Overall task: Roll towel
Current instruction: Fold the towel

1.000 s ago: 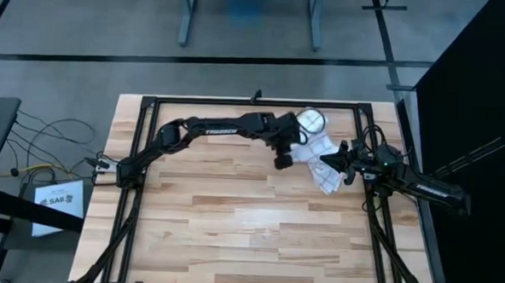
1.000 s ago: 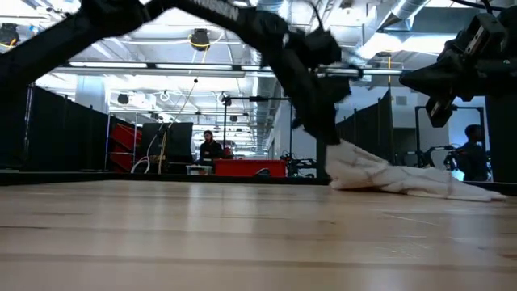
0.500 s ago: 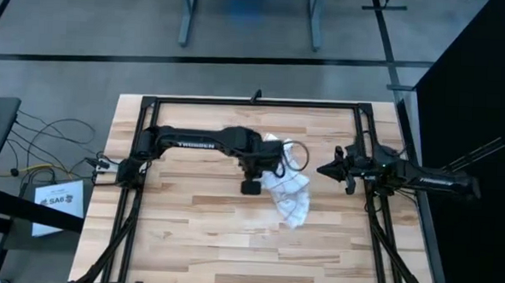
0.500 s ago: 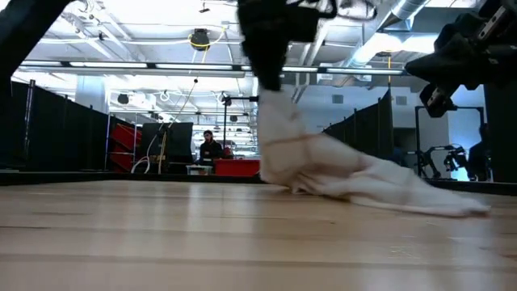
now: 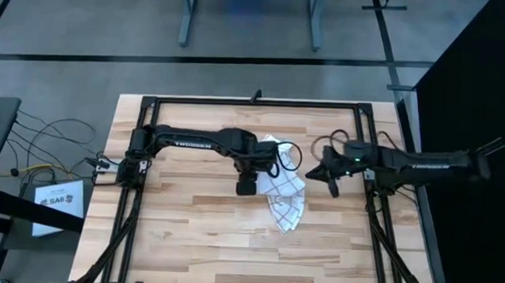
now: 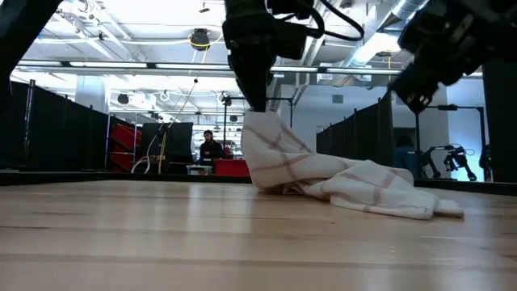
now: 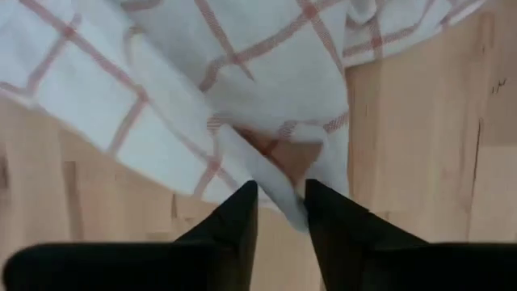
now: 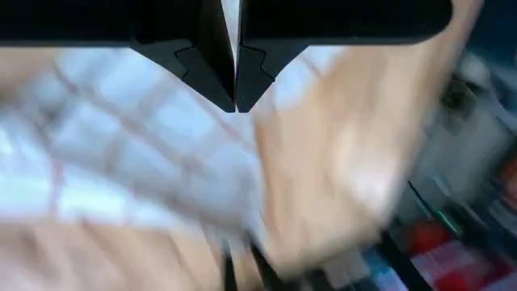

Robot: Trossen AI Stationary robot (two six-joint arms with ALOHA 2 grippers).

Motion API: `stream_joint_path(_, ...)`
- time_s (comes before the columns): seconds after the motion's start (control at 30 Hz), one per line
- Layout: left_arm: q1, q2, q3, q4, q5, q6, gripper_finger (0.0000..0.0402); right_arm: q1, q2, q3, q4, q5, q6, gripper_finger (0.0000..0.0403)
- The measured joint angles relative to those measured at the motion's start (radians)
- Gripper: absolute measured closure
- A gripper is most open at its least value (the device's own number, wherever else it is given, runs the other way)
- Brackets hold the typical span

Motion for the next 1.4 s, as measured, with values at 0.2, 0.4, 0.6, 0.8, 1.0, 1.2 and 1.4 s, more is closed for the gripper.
stream_joint_path(0.2,0.002,-0.176,-0.005,-0.038,-0.086,-0.039,0.0296,-0.021,0.15,0.122,-0.297,0.051,0.036,0.0403)
stream_joint_path(0.4,-0.017,-0.322,-0.006,-0.064,-0.19,-0.091,0.0301,-0.046,0.302,0.126,-0.268,-0.071,0.197,0.0359)
stream_joint_path(0.6,-0.03,-0.381,-0.006,-0.158,-0.253,-0.103,0.0301,-0.064,0.457,0.125,-0.128,-0.074,0.197,0.0266)
stream_joint_path(0.8,-0.035,-0.397,-0.008,-0.248,-0.255,-0.128,0.0302,-0.093,0.558,0.126,-0.053,-0.085,0.205,0.0219)
stream_joint_path(1.0,-0.042,-0.403,-0.008,-0.266,-0.255,-0.113,0.0302,-0.089,0.655,0.125,0.089,-0.186,0.233,0.0241)
stream_joint_path(1.2,-0.043,-0.403,-0.008,-0.289,-0.259,-0.093,0.0302,-0.07,0.572,0.182,0.098,-0.221,0.234,0.0388)
stream_joint_path(1.4,-0.043,-0.403,-0.008,-0.281,-0.26,-0.039,0.0302,-0.072,0.413,0.305,-0.104,-0.219,0.169,0.0399)
